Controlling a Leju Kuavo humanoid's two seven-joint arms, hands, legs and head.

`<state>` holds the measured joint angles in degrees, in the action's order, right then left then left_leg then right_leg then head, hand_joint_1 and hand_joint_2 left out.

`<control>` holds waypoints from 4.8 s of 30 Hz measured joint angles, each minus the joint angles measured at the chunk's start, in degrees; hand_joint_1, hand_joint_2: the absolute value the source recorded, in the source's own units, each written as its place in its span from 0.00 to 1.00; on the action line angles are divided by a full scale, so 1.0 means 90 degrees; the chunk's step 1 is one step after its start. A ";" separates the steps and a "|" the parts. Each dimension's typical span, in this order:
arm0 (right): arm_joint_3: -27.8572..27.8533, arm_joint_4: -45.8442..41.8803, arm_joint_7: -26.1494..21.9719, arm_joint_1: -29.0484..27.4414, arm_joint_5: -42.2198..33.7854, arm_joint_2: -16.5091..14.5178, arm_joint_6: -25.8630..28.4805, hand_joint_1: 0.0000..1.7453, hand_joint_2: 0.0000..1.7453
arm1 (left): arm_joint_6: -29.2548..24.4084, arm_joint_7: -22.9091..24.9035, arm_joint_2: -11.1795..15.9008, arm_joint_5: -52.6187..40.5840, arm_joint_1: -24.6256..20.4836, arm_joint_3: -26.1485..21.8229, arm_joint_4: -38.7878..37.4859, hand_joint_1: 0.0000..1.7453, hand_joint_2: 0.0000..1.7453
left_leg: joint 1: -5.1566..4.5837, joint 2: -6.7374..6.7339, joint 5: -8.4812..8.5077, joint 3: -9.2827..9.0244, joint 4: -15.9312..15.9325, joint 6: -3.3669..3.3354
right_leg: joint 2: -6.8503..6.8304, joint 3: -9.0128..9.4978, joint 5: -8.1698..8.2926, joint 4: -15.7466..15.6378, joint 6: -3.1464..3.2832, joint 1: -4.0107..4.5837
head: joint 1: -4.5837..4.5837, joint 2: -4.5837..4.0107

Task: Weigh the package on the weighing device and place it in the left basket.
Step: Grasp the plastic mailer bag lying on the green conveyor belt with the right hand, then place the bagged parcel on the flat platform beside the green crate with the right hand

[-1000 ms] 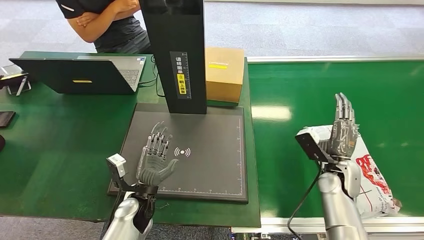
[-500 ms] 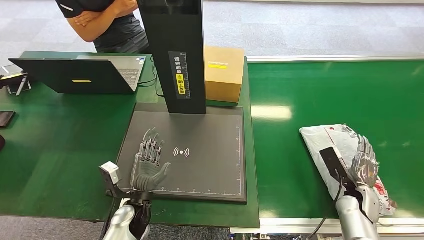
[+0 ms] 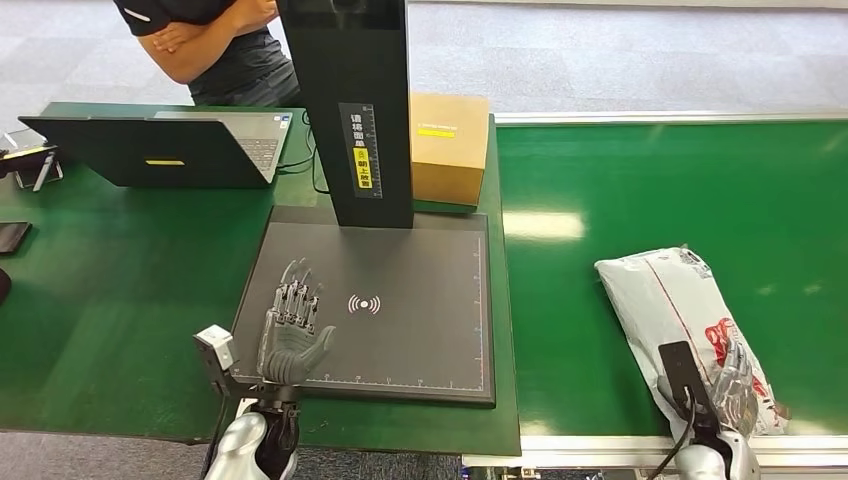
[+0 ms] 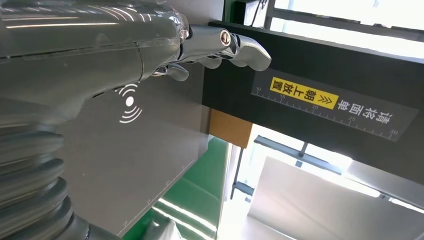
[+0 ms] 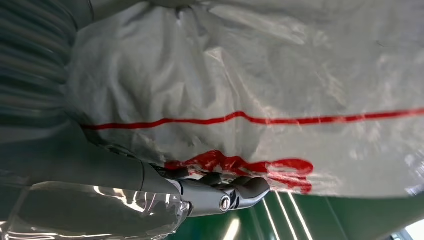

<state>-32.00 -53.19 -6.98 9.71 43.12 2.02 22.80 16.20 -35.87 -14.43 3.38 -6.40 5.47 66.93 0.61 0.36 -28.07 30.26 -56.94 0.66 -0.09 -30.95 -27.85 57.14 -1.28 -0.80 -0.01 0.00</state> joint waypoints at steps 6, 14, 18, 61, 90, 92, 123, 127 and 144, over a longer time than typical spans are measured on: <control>-0.0347 -0.0001 -0.0058 -0.0081 -0.0131 -0.0110 -0.0523 1.00 1.00 | 0.0073 0.0005 0.0000 -0.0080 -0.0002 -0.0076 0.0000 0.00 1.00 | 0.0000 -0.0001 0.0000 -0.0006 0.0000 0.0000 | 0.0000 0.0007 0.0000 -0.0001 0.0000 0.0004 | 0.0001 0.0000; -0.0467 -0.0020 -0.0074 -0.0060 -0.0154 -0.0219 -0.0591 1.00 1.00 | 0.0075 0.0005 0.0000 -0.0106 0.0019 -0.0126 0.0001 0.00 1.00 | 0.0001 -0.0001 0.0000 -0.0026 -0.0003 0.0000 | 0.0001 0.0031 0.0000 -0.0001 0.0000 0.0005 | 0.0001 0.0000; -0.0469 -0.0025 -0.0094 -0.0038 -0.0160 -0.0262 -0.0653 1.00 1.00 | 0.0073 0.0005 0.0000 -0.0112 0.0032 -0.0148 0.0004 0.00 1.00 | 0.0001 -0.0002 0.0000 -0.0032 -0.0003 0.0000 | 0.0002 0.0037 0.0001 -0.0001 0.0000 0.0005 | 0.0001 0.0000; 0.4022 -0.1558 -0.1514 0.0691 0.3249 -0.0075 -0.0736 1.00 1.00 | -0.0828 -0.0356 0.0000 -0.0943 0.0174 0.0030 0.0730 0.00 1.00 | 0.0000 -0.0015 0.0007 -0.0011 -0.0004 0.0009 | 0.0013 0.0005 0.0006 0.0014 0.0008 0.0004 | 0.0001 0.0000; 0.6901 0.0919 -0.2745 0.3266 0.1480 -0.0293 0.0777 1.00 1.00 | -0.0294 -0.0225 -0.0015 -0.0143 -0.0225 0.0298 0.0627 0.00 1.00 | 0.0001 -0.0015 0.0023 0.0006 -0.0004 0.0032 | 0.0013 -0.0024 0.0014 0.0039 0.0022 0.0005 | 0.0000 0.0000; 0.6947 0.1179 -0.2602 0.3330 0.1422 -0.0403 0.0552 1.00 1.00 | -0.0253 -0.0200 -0.0015 -0.0080 -0.0226 0.0324 0.0627 0.00 1.00 | 0.0001 -0.0014 0.0024 0.0007 -0.0004 0.0032 | 0.0011 -0.0024 0.0014 0.0039 0.0022 0.0005 | 0.0001 0.0000; 0.6528 0.2360 -0.2099 0.3314 0.1469 -0.0840 0.0978 0.00 1.00 | -0.1182 -0.0469 -0.0099 0.0311 -0.0273 0.0546 0.0759 0.00 1.00 | 0.0001 -0.0013 0.0026 0.0008 -0.0005 0.0034 | 0.0011 -0.0027 0.0015 0.0041 0.0023 0.0005 | 0.0001 0.0000; 0.6426 0.2413 -0.1980 0.3327 0.1565 -0.0886 0.0859 0.00 1.00 | -0.1701 -0.0473 -0.0171 0.0387 -0.0224 0.0325 0.1064 0.00 1.00 | 0.0001 -0.0014 0.0026 0.0006 -0.0005 0.0034 | 0.0012 -0.0026 0.0015 0.0041 0.0023 0.0005 | 0.0001 0.0000; 0.6055 0.2376 -0.3288 0.3253 0.0634 -0.1183 0.0573 0.00 1.00 | -0.2122 -0.0472 -0.0202 0.0318 -0.0063 -0.0126 0.1931 0.00 1.00 | 0.0001 -0.0014 0.0029 0.0005 -0.0005 0.0035 | 0.0012 -0.0028 0.0016 0.0042 0.0024 0.0005 | 0.0001 0.0000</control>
<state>22.49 -31.81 -36.57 38.98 48.83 -8.63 27.95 -2.90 -40.12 -16.25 6.24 -6.97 4.34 84.31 0.62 0.23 -27.80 30.31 -56.99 0.97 0.01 -31.19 -27.71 57.52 -1.06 -0.76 0.00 0.00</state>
